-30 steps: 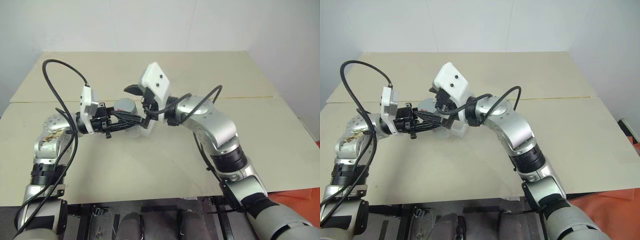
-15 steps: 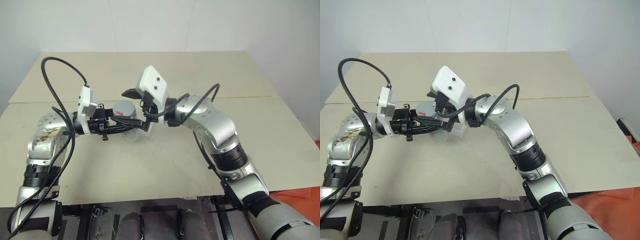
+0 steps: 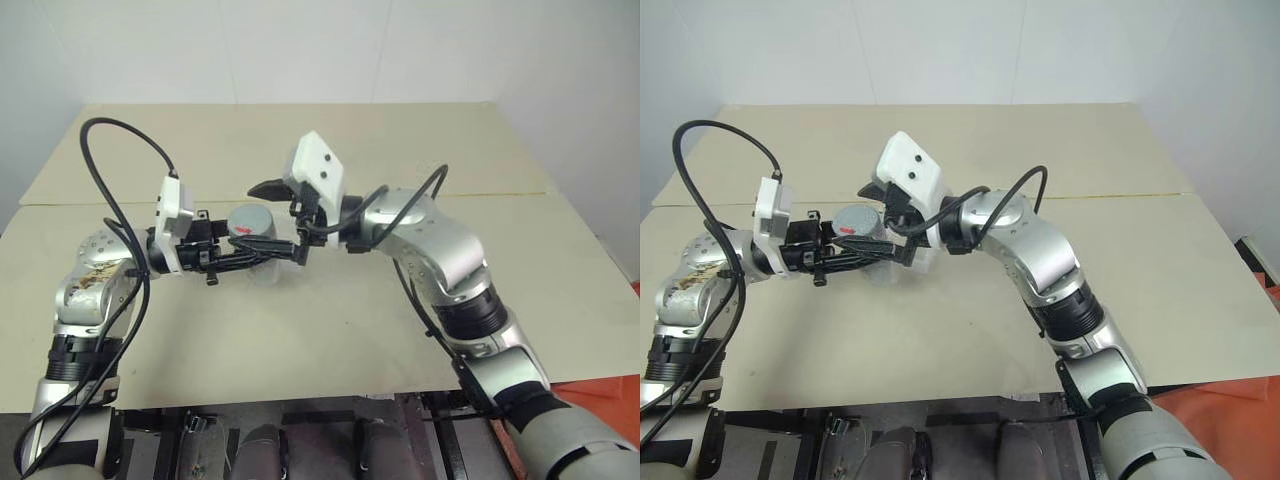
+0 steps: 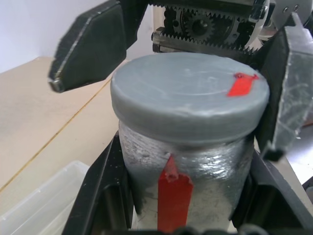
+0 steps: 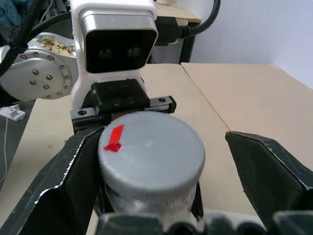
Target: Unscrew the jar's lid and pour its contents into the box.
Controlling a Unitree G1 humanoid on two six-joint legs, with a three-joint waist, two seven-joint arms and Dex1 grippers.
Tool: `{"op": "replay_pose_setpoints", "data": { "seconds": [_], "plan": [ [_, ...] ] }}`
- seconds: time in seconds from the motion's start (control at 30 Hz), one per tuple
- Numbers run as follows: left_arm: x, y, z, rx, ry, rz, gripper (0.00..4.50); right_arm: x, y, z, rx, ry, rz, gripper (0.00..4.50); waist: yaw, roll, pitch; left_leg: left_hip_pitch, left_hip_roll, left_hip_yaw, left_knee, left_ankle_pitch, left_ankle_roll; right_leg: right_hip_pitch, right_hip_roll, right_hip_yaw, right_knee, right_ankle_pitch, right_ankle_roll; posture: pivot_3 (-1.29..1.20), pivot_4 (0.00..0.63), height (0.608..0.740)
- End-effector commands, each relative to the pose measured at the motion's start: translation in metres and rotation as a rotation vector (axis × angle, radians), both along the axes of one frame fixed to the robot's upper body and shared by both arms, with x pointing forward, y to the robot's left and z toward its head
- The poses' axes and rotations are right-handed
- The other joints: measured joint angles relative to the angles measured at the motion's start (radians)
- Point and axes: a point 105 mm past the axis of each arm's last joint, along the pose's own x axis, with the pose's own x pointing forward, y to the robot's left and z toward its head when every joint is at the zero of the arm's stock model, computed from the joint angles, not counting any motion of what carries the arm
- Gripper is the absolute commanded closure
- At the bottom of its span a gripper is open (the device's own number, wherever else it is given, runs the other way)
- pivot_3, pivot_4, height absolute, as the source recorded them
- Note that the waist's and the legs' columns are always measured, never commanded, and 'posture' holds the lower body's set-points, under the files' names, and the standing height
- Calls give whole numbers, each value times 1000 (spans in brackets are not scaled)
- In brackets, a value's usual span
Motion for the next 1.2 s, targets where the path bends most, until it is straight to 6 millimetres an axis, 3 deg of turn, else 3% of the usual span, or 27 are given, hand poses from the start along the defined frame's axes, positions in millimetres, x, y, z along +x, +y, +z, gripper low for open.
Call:
{"op": "replay_pose_setpoints", "data": {
  "seconds": [0.03,0.57,0.77,1.0,1.2],
  "plan": [
    [-16,2,17,-9,-95,-63,2471,32,-45,19,70,-34,-203,73,0,0,0,0,0,0,0,0,0,0,0,0,0,0,0,0,150,740],
    [-21,5,18,11,-94,-73,2471,43,-86,21,85,-16,-299,73,5,0,0,0,0,0,-1,0,1,0,0,0,-2,0,0,0,150,740],
    [-17,5,17,5,-86,-56,2471,33,-91,16,60,-15,-267,73,-2,0,0,0,0,0,-1,0,0,0,0,0,-2,0,0,0,150,740],
    [5,2,13,-23,-50,-28,2471,-3,-65,27,98,-5,-82,73,4,0,0,0,0,0,-1,0,0,1,0,0,-1,0,0,0,150,740],
    [11,-6,10,-1,-46,-70,2471,-17,-35,29,118,-6,0,73,2,0,0,0,0,0,-1,0,0,1,0,0,-1,0,0,0,150,740]
  ]
}}
